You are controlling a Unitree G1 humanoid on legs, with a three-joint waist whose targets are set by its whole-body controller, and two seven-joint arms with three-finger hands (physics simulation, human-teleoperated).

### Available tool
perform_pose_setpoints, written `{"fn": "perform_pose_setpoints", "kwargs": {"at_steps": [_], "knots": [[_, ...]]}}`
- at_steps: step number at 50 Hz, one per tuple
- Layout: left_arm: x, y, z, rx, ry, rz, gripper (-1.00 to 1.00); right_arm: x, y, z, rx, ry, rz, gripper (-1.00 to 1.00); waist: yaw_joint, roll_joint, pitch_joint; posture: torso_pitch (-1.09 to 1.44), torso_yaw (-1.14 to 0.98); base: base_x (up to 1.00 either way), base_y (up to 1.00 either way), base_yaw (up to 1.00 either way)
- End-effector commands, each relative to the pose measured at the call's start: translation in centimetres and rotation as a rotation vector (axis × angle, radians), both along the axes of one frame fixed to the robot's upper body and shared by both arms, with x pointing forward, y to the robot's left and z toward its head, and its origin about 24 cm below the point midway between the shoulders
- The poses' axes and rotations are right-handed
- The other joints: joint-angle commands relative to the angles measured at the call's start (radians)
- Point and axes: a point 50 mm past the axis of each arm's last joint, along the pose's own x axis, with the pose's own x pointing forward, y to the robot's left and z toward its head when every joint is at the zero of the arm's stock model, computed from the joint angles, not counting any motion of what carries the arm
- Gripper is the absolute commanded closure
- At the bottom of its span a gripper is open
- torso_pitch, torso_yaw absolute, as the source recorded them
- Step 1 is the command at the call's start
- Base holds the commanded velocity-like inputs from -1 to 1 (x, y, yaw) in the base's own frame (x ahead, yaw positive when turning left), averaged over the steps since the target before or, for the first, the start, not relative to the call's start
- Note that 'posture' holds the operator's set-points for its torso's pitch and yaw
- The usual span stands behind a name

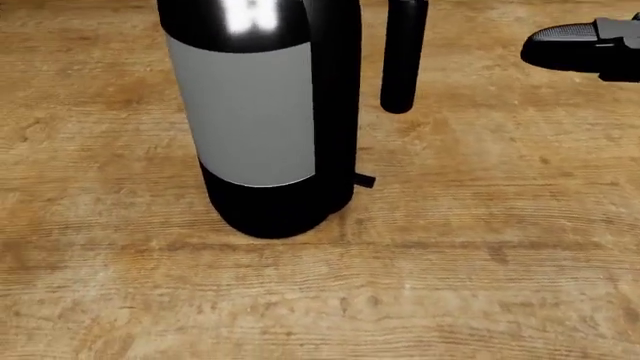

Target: Press down the lever to turn on the electric kettle.

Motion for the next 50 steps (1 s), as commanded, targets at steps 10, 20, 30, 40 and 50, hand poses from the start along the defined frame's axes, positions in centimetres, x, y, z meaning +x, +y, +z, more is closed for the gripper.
{"fn": "perform_pose_setpoints", "kwargs": {"at_steps": [10, 20, 30, 40, 50], "knots": [[-0.5, -0.3, 1.3, 0.029, -0.062, -0.007, -1.00, -0.2, -0.2, 1.4, 0.017, -0.039, -0.026, -1.00, -0.014, 0.037, -0.037, 0.00, 0.00, 0.00, 0.00, 0.00], [-0.6, -0.3, 1.5, 0.040, -0.067, -0.002, -1.00, 0.4, -0.6, 1.4, 0.029, -0.031, -0.067, -1.00, -0.003, 0.022, -0.047, 0.00, 0.00, 0.00, 0.00, 0.00], [-0.6, -0.4, 1.5, 0.049, -0.072, 0.005, -1.00, 0.3, 0.0, 0.2, 0.019, -0.002, 0.008, -1.00, -0.001, 0.021, -0.051, 0.00, 0.00, 0.00, 0.00, 0.00], [-0.6, -0.4, 1.4, 0.047, -0.072, 0.003, -1.00, 0.6, 0.1, -0.7, -0.009, 0.021, 0.019, -1.00, -0.005, 0.022, -0.051, 0.00, 0.00, 0.00, 0.00, 0.00], [-0.7, -0.4, 1.5, 0.045, -0.072, 0.002, -1.00, 0.7, 0.4, -1.6, -0.013, 0.034, 0.016, -1.00, -0.007, 0.023, -0.050, 0.00, 0.00, 0.00, 0.00, 0.00]]}}
